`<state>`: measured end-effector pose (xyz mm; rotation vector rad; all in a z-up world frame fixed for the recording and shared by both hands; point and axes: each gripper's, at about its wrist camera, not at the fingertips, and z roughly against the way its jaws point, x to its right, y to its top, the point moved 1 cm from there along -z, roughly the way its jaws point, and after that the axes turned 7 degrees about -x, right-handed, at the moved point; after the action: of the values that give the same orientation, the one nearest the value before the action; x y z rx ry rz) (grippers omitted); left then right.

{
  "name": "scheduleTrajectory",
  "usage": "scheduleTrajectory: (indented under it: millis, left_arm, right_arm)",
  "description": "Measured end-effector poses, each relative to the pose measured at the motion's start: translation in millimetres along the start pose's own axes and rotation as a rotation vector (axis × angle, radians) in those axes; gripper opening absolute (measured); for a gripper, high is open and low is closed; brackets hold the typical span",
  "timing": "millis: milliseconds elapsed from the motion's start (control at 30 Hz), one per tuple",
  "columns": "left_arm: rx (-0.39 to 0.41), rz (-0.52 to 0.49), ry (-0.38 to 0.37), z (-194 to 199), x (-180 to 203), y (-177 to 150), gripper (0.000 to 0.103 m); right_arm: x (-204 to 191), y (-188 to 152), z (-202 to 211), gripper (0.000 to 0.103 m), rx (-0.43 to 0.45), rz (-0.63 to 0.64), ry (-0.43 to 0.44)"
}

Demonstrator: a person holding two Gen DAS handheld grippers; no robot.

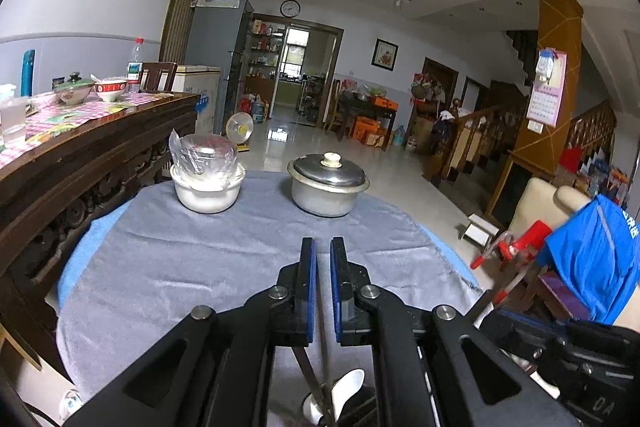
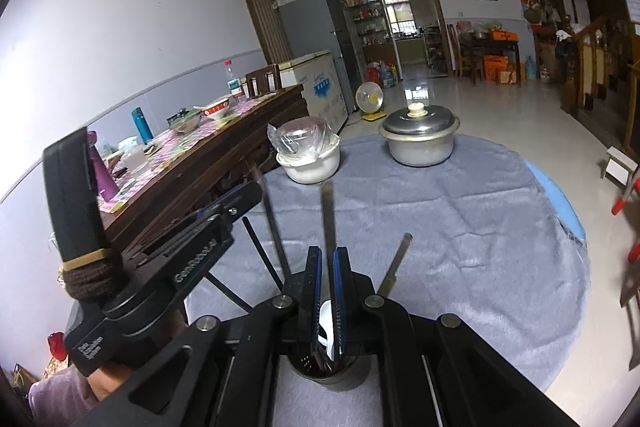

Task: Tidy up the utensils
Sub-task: 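Open the right tool and withdraw it from the cup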

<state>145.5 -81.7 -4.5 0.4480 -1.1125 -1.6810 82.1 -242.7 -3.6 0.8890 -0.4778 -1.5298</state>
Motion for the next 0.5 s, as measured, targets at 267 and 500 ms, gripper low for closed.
scheduleTrajectory:
  millis: [267, 500]
  left_arm:
    - [0.028, -0.005, 0.051, 44, -17, 6, 0.056]
    - [-0.056, -0.012, 0.128, 81, -24, -9, 0.086]
  right_arm:
    - [15, -6, 19, 0.007, 0.029, -0.052, 0.016]
    - [16, -19, 33, 0.011, 0.01, -0.062, -0.006]
